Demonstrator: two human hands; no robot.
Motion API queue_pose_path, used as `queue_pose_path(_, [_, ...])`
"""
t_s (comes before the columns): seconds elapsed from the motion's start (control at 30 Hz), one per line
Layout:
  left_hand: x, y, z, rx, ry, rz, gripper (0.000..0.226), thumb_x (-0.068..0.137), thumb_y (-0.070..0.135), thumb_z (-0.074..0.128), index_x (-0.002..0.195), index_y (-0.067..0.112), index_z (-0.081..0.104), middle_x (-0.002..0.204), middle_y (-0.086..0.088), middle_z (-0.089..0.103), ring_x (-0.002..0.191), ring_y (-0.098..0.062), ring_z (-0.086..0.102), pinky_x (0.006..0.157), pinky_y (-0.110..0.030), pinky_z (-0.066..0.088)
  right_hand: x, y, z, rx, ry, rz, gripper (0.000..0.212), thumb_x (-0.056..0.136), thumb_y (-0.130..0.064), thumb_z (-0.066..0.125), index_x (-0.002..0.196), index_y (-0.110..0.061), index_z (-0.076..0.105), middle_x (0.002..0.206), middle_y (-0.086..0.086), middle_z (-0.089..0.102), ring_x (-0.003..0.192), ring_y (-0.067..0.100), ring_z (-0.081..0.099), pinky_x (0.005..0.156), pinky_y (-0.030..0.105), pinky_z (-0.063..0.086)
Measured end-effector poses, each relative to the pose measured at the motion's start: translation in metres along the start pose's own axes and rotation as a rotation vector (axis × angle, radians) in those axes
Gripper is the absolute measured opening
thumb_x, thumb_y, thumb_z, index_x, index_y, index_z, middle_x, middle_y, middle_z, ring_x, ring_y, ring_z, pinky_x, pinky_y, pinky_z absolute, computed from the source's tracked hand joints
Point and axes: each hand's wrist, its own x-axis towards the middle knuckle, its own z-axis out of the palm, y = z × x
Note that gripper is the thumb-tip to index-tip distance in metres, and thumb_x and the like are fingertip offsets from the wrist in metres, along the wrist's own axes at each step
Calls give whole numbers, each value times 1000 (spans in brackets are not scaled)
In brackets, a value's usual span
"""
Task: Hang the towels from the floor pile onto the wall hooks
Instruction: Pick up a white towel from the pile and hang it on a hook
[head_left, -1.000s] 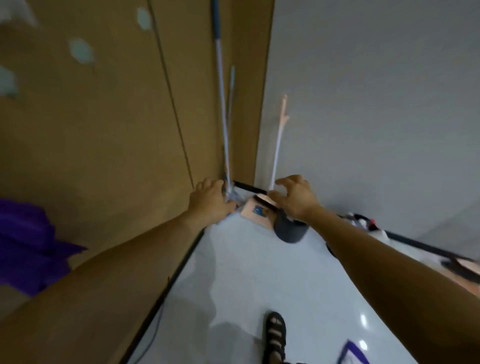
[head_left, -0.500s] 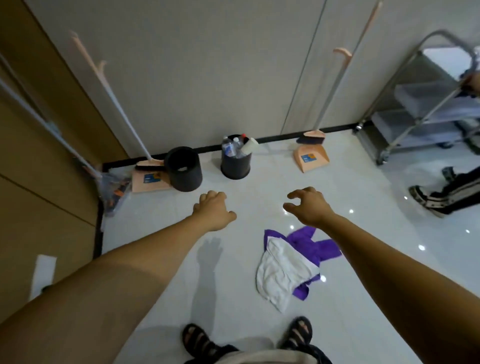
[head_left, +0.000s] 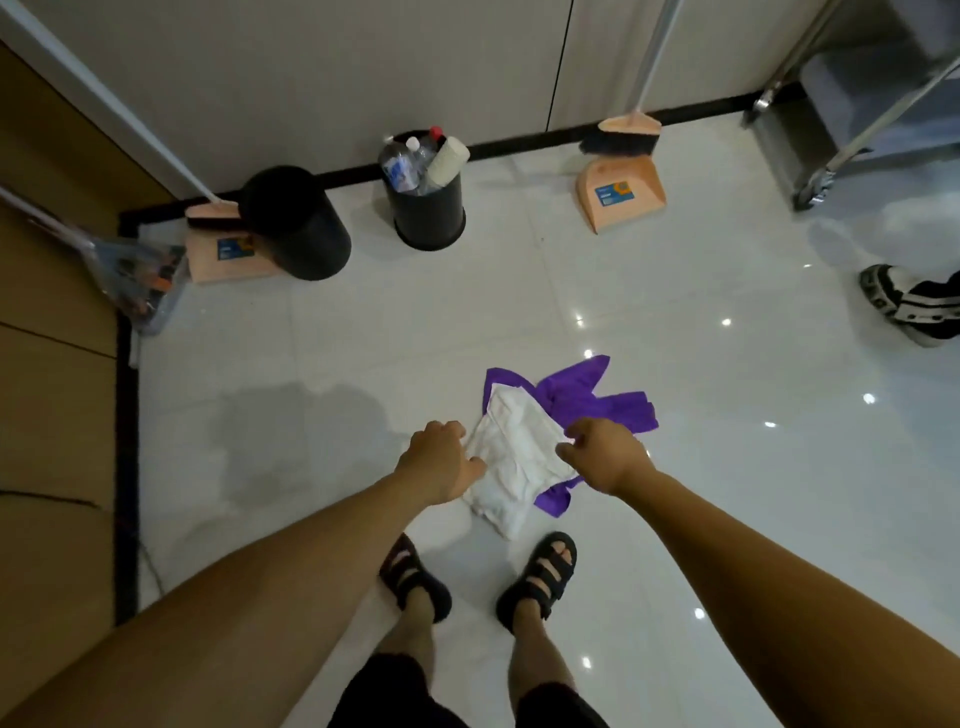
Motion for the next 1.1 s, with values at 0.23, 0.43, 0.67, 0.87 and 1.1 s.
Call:
queue_pose_path(0.23, [119,-43,115,-97,-18,-76,60,86,46,53,138,19,41,136,-4,44,120,-23,44,89,-31,39,113,62,118,59,-48,82,38,91,-37,48,125,-23,58,118,1,66,97,18,63,86,33,52])
queue_pose_path(0.43, [241,-87,229,-102,-59,-80,59,86,43,54,138,18,41,133,-6,43,118,-25,46,87,-32,40,231,122,242,-50,-73,124,37,92,-31,48,126,-18,56,122,6,59,106,27,59,78,32,45])
queue_pose_path(0.67, [320,-129,317,-157,-11,-59,52,88,38,52,135,18,45,133,-4,45,117,-21,48,86,-30,40,319,167,344,-123,-58,163,28,96,-21,49,121,-8,50,118,11,56,103,28,59,78,33,49])
queue_pose_path(0.87, [321,-146,322,-189,-24,-107,50,88,37,52,134,19,46,133,-2,46,114,-20,50,88,-32,45,326,169,354,-5,72,296,20,97,-19,41,108,-6,52,101,13,63,90,30,63,73,35,50])
queue_pose_path(1.1, [260,-105,222,-311,32,-51,45,89,32,56,129,13,50,126,-10,53,114,-28,53,96,-41,46,265,88,249,685,342,106,13,94,-15,47,82,-16,43,73,-3,50,64,9,49,56,12,39])
